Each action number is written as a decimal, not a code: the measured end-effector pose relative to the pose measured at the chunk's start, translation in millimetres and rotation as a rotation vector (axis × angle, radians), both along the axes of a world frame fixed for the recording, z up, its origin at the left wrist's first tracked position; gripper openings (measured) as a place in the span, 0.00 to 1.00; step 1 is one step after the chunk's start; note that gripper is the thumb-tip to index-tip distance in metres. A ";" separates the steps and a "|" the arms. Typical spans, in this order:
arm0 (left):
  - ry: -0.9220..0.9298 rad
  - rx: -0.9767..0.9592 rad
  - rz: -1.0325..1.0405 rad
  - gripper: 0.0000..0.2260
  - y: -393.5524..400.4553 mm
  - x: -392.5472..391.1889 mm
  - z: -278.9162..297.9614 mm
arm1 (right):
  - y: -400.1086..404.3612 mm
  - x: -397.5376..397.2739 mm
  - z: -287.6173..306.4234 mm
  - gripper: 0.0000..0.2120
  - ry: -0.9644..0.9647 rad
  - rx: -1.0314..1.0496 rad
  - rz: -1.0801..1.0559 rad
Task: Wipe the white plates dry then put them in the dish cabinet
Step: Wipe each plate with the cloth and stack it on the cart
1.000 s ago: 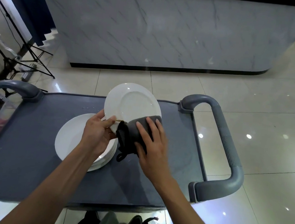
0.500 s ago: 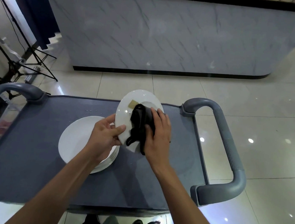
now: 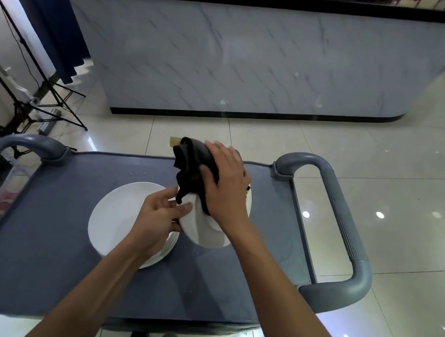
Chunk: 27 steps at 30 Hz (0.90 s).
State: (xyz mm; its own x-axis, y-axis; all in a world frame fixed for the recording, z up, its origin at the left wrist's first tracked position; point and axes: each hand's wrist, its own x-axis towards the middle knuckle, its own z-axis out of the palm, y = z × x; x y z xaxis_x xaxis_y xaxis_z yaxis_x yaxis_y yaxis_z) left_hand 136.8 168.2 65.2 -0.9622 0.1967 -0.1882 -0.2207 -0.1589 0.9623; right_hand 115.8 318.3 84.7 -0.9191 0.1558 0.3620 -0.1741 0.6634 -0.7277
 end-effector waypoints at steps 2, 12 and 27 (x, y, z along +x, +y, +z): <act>-0.018 0.019 0.007 0.14 -2.3 0.5 -2.5 | 4.8 -5.1 0.4 0.21 -0.025 -0.032 -0.010; -0.014 0.173 0.039 0.15 -19.6 -2.7 -4.3 | 45.3 -19.0 -10.2 0.17 -0.043 -0.261 -0.088; -0.105 0.345 0.125 0.21 -18.2 -21.6 0.6 | 36.3 24.2 -40.7 0.22 0.037 -0.258 -0.091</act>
